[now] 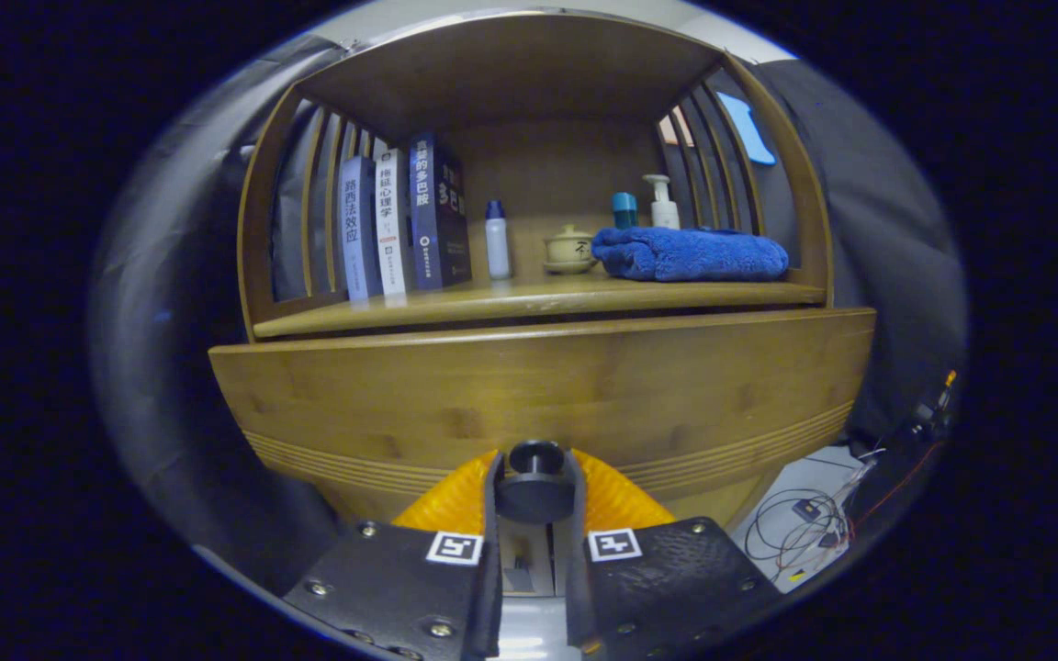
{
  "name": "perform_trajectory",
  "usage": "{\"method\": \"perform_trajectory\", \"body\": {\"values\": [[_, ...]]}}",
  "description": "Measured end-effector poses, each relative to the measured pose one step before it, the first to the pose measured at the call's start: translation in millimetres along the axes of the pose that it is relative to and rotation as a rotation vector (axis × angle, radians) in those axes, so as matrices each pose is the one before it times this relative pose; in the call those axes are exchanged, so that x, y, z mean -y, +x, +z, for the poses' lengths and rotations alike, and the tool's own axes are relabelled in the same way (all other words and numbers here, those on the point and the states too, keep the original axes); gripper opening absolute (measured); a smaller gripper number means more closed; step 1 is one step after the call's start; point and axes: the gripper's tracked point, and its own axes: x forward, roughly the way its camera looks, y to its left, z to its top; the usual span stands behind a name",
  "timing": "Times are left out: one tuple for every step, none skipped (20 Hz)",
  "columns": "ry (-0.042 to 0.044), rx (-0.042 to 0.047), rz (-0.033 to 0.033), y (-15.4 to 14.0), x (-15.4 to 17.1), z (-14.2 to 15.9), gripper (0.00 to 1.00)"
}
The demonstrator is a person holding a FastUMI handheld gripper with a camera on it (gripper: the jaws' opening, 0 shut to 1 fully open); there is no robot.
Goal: Pull open the drawer, take out the items inside it, and place them on the countertop above the cabinet.
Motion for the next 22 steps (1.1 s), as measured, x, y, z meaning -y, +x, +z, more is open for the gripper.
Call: {"method": "perform_trajectory", "body": {"values": [[0.00847, 0.00346, 0.00428, -7.52, -0.33, 0.31, 0.28], [-0.00777, -0.00425, 0.00505, -8.16, 0.01, -3.36, 0.28], [-0.01306, 0.0058, 0.00093, -9.5, 0.51, -1.1, 0.28], [-0.01352, 0.00165, 0.00179, -9.31, 0.15, -1.96, 0.28], [-0.00328, 0.00383, -0.00082, -10.07, 0.45, -1.76, 0.28], [0.00769, 0.0046, -0.00174, -9.47, 0.16, -2.6, 0.28], [0.00462, -0.00049, 0.00178, -8.21, -0.68, -1.73, 0.28], [-0.00083, -0.00441, -0.00148, -6.82, 0.12, -3.45, 0.28], [-0.00548, 0.00327, -0.00116, -4.44, -0.12, -1.41, 0.27], [-0.01054, -0.00097, -0.00001, -1.05, -0.22, -1.57, 0.27], [-0.00249, 0.00048, -0.00002, -0.67, -0.22, -1.84, 0.27], [0.01009, -0.01075, 0.00112, 0.14, 0.36, -3.0, 0.28], [0.01168, 0.00351, 0.00294, -1.93, -0.57, -0.23, 0.28], [0.00615, -0.01006, 0.00122, 0.45, 0.58, -1.26, 0.28], [0.00302, 0.0034, -0.0003, -0.97, -0.04, 0.42, 0.27], [-0.0053, -0.00344, 0.00168, 0.26, -0.95, -0.12, 0.28], [-0.00689, 0.00612, 0.00109, -1.46, -0.32, 0.32, 0.28], [-0.00864, 0.00727, 0.00045, -2.23, -0.32, 0.95, 0.28], [-0.00717, 0.00434, 0.00191, -2.97, -0.84, -0.57, 0.28], [-0.00029, 0.0, 0.00105, -6.06, -0.06, -2.63, 0.28], [0.00016, -0.00112, 0.00313, -4.69, -0.63, -1.07, 0.28], [-0.00522, -0.00416, 0.00143, -5.0, -0.22, -2.44, 0.28]]}}
